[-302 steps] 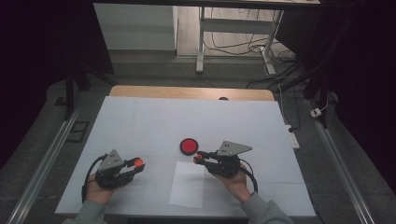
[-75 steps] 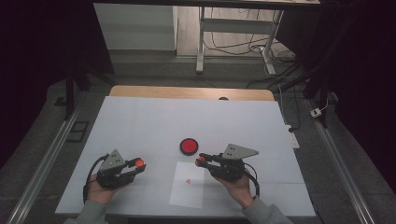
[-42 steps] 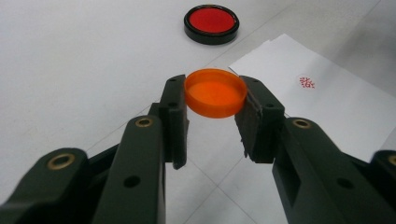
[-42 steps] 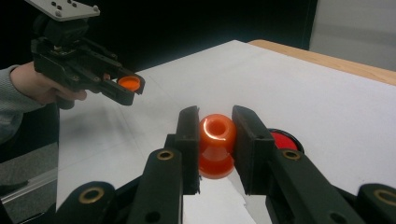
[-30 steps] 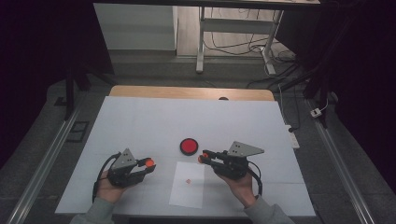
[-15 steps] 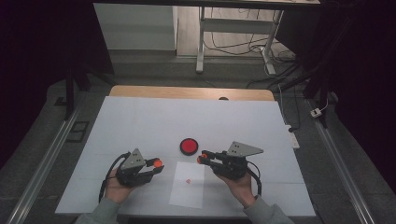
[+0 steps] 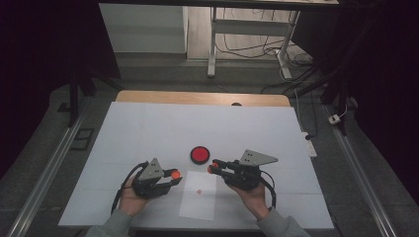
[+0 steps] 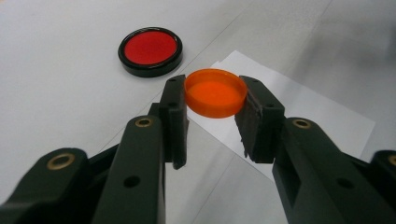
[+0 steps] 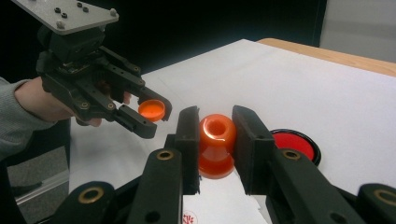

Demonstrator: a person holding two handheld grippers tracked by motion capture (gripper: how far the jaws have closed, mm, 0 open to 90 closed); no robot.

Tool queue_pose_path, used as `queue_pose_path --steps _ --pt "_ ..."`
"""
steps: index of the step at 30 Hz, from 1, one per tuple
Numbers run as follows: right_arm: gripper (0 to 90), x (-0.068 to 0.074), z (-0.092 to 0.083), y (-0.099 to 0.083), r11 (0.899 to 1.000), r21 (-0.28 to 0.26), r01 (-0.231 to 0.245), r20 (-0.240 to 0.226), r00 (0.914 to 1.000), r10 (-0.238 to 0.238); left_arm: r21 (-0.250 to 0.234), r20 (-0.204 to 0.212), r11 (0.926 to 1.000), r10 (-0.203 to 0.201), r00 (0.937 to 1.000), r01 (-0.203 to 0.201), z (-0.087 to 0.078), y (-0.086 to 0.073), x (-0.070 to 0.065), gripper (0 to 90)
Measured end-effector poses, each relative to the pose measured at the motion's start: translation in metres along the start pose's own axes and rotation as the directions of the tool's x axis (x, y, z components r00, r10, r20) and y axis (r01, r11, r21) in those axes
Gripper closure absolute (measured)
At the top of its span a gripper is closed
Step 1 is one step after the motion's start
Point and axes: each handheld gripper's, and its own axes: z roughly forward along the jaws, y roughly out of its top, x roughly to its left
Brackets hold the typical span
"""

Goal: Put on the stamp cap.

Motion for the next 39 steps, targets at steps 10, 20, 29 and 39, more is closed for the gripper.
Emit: queue_pose_path --steps 10,20,29,39 --pt "71.9 0.002 0.001 0.000 1.000 0.000 -0.002 -0.005 1.0000 0.002 -0.001 0.024 0.9999 0.013 0.9996 -0.013 0.011 0.008 -0.006 64.6" --pt "71.9 0.002 0.002 0.001 1.000 -0.004 -0.003 -0.011 0.9999 0.003 0.012 0.054 0.9989 0.045 0.9975 -0.046 0.032 0.024 -0.013 64.5" --pt "71.9 0.001 -0.001 0.002 1.000 -0.011 -0.005 -0.009 0.9999 0.005 0.007 0.078 0.9978 0.066 0.9948 -0.066 0.048 0.037 -0.021 64.5" --pt "71.9 0.004 0.002 0.001 1.000 0.000 -0.001 -0.018 0.9998 0.001 0.005 0.092 0.9982 0.059 0.9940 -0.060 0.055 0.039 -0.025 64.5"
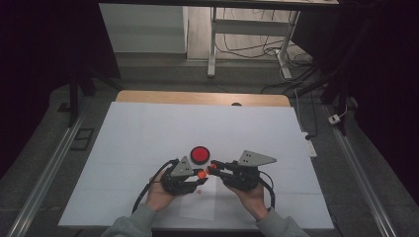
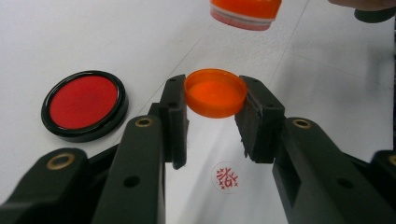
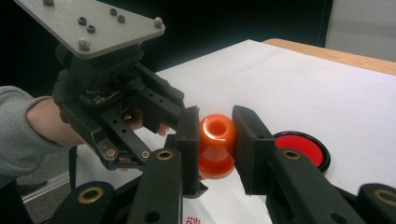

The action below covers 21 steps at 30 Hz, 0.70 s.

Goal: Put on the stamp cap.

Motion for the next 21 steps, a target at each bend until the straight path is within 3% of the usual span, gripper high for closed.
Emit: queue_pose_path --steps 21 --pt "71.9 0.0024 0.0048 -0.0034 1.000 0.018 0.003 -0.011 0.9999 -0.003 -0.005 0.001 0.9999 0.014 0.9999 -0.014 0.0040 0.0058 -0.0041 64.5"
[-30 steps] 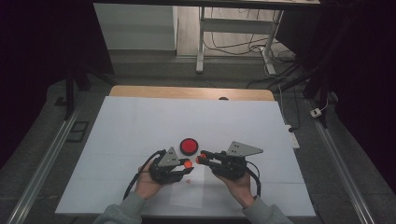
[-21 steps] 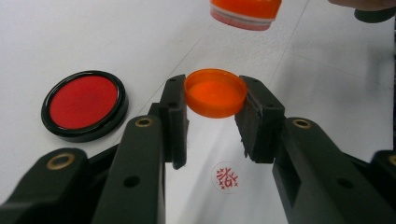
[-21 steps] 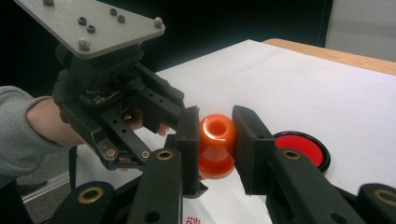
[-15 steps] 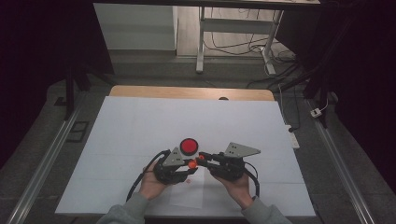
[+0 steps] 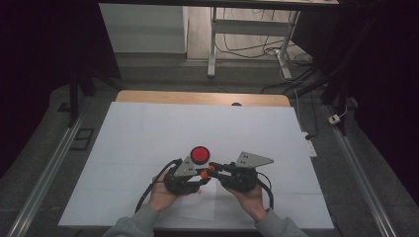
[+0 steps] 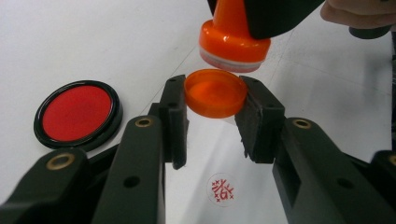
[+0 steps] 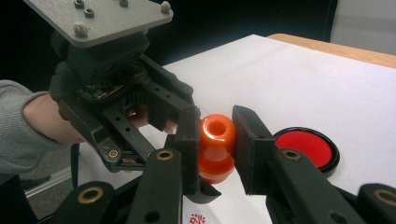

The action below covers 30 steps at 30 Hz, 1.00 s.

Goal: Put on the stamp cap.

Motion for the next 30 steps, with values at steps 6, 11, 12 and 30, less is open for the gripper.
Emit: queue_pose_path --steps 6,11,12,30 --pt "71.9 -0.0001 0.0005 -0.0003 1.000 0.002 0.000 -0.002 1.0000 0.000 0.003 -0.006 0.9998 0.019 0.9998 -0.019 0.0000 0.0020 -0.0035 64.5" --pt "71.9 0.0008 0.0023 -0.0015 1.000 0.008 0.001 -0.006 1.0000 -0.001 0.000 -0.010 0.9996 0.029 0.9995 -0.029 -0.0002 0.0035 -0.0057 64.5" --pt "71.9 0.0012 0.0026 -0.0017 1.000 0.009 0.001 -0.008 1.0000 -0.001 -0.001 -0.009 0.9996 0.029 0.9995 -0.029 -0.0004 0.0036 -0.0058 64.5" --pt "71.9 0.0014 0.0044 -0.0030 1.000 0.019 0.004 -0.012 0.9999 -0.004 -0.007 -0.011 0.9995 0.030 0.9995 -0.031 -0.0012 0.0044 -0.0062 64.5"
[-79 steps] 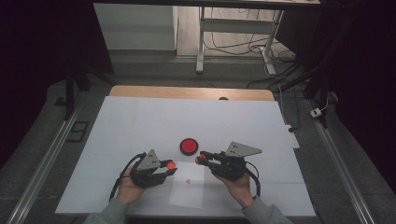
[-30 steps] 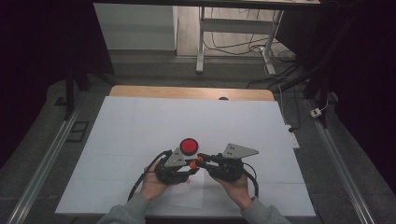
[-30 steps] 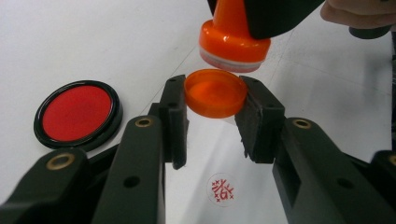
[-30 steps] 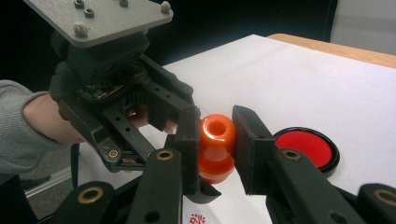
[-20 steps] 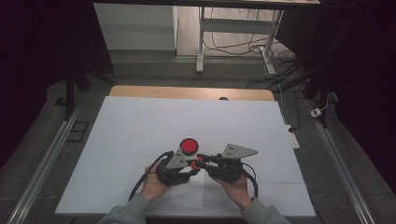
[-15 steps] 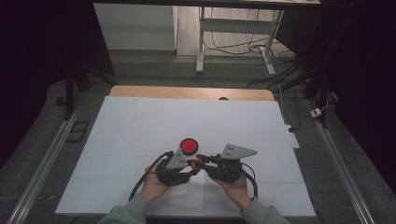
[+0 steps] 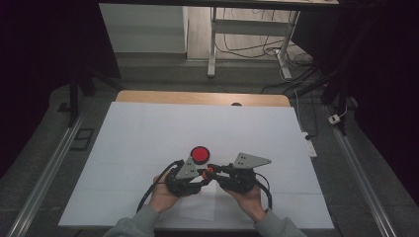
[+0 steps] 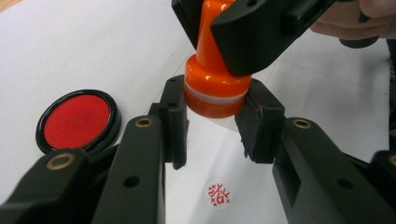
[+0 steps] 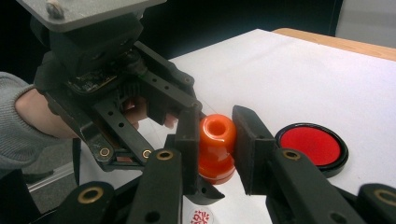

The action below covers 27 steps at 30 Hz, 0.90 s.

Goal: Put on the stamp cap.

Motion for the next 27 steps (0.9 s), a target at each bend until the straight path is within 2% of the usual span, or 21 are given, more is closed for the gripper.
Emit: queue_pose_path --steps 17,27 --pt "72.1 0.0001 0.0003 -0.0013 1.000 -0.004 0.001 0.005 1.0000 -0.001 -0.001 -0.022 0.9999 0.011 0.9997 -0.011 0.0003 0.0002 -0.0023 64.9" --pt "72.5 0.0017 0.0001 -0.0025 0.999 -0.012 0.029 0.012 0.9995 -0.029 -0.005 -0.025 1.0000 0.005 0.9997 -0.005 -0.0001 0.0002 -0.0031 65.0"
